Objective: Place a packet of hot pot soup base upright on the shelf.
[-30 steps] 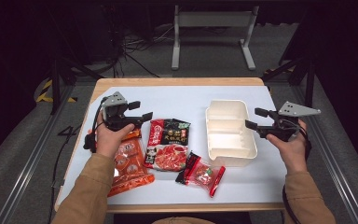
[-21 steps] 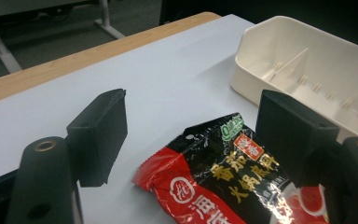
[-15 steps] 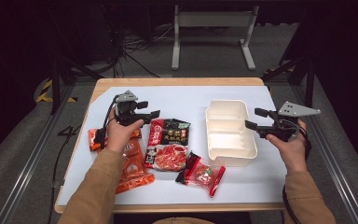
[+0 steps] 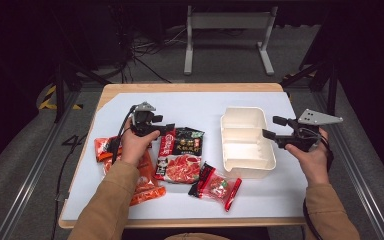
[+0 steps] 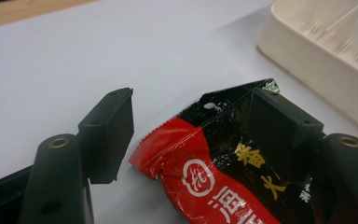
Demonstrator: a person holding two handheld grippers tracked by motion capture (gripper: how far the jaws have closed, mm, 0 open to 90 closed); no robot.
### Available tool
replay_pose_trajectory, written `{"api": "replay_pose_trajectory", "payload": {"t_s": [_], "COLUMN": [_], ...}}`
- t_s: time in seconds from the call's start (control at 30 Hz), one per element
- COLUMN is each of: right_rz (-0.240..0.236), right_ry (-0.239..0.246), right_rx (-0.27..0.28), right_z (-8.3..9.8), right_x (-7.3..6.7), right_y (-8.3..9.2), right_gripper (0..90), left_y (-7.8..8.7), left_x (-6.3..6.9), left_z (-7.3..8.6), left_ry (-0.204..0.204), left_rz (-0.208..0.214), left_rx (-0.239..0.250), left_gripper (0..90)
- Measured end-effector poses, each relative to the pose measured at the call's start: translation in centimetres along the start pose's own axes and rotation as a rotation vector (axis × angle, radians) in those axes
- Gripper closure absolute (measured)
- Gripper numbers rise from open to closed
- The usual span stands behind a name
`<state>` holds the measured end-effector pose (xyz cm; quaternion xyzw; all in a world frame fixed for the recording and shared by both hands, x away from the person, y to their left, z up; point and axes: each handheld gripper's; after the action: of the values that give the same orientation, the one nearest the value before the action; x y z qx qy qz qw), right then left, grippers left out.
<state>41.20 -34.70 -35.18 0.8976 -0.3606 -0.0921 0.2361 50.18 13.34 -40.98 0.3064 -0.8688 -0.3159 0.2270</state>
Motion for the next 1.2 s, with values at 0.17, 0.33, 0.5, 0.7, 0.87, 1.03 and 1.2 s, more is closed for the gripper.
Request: {"api": "replay_pose_trajectory", "payload": {"t_s": [0.17,0.33,0.5,0.7,0.87,1.03,1.2], "right_rz": [-0.002,-0.002,-0.004,-0.004,-0.008,-0.008,-0.009], "right_ry": [-0.001,-0.002,-0.004,-0.006,-0.01,-0.01,-0.01], "right_rx": [-0.001,-0.006,-0.007,-0.01,-0.009,-0.012,-0.013], "right_z": [0.0,0.1,0.1,0.2,0.3,0.3,0.3], "right_x": [0.0,0.0,0.0,0.1,0.1,0.2,0.1], "right_y": [-0.1,-0.2,-0.3,-0.3,-0.4,-0.4,-0.5], "right_gripper": [30.1,29.9,29.8,29.6,29.5,29.4,29.3], "left_y": [-0.6,-1.2,-1.7,-2.2,-2.4,-2.7,-3.3], "left_x": [-0.4,-0.3,-0.5,-0.6,-0.7,-0.5,-0.3], "left_z": [0.4,0.5,0.6,0.8,0.9,0.9,0.7], "left_ry": [0.023,0.018,0.029,0.038,0.029,0.029,0.001], "left_rz": [0.003,-0.005,-0.002,-0.001,-0.006,-0.012,-0.03], "left_rx": [-0.029,-0.065,-0.085,-0.104,-0.127,-0.154,-0.221], "left_gripper": [32.6,33.0,33.3,36.0,38.0,38.7,42.1]}}
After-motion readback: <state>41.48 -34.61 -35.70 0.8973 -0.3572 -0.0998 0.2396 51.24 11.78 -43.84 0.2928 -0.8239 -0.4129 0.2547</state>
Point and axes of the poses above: each handheld gripper's, and its own axes: y roughly backward along the jaws, z roughly out of its underside, x roughly to its right, and after that the axes turned 9 degrees about -x, right-handed
